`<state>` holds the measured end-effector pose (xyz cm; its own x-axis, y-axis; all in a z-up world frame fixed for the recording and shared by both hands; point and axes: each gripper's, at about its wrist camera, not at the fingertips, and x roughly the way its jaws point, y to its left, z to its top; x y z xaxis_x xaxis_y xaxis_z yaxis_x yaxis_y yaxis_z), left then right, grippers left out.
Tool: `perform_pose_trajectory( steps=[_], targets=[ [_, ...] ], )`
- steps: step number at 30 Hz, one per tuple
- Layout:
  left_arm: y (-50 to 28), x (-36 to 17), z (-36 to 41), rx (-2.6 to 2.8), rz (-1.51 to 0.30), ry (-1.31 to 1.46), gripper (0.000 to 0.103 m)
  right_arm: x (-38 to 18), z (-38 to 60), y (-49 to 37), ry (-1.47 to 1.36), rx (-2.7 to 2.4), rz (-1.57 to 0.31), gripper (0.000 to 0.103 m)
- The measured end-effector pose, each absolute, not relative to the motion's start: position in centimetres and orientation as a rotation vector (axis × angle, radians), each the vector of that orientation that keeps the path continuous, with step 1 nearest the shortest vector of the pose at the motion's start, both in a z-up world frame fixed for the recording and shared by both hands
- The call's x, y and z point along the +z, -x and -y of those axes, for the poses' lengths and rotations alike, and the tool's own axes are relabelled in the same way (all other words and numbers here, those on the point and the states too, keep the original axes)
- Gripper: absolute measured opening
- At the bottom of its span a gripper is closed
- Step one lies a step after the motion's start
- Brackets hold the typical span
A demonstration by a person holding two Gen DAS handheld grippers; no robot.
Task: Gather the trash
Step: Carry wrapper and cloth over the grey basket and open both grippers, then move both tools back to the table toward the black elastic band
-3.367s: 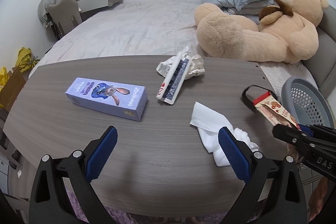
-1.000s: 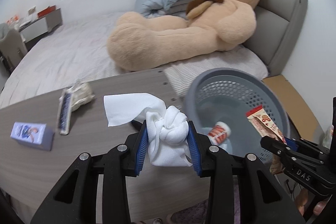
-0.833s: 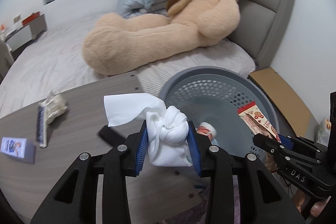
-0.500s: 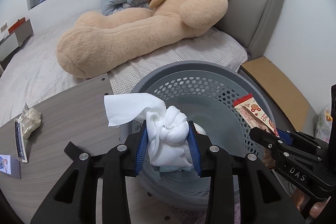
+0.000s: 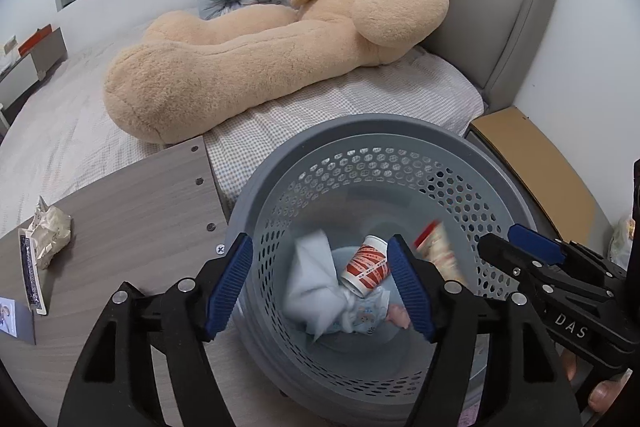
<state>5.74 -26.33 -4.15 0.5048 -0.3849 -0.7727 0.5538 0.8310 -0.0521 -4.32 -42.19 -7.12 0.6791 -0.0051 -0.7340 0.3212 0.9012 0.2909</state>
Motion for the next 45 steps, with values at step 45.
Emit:
perform_pose_trajectory(
  steps=[45],
  targets=[
    [-3.0,-1.2,11.5,-0.301,-0.797,-0.104,0.090,-4.7,31.1,4.2,-0.286,-0.027,-0.806,0.065]
  ],
)
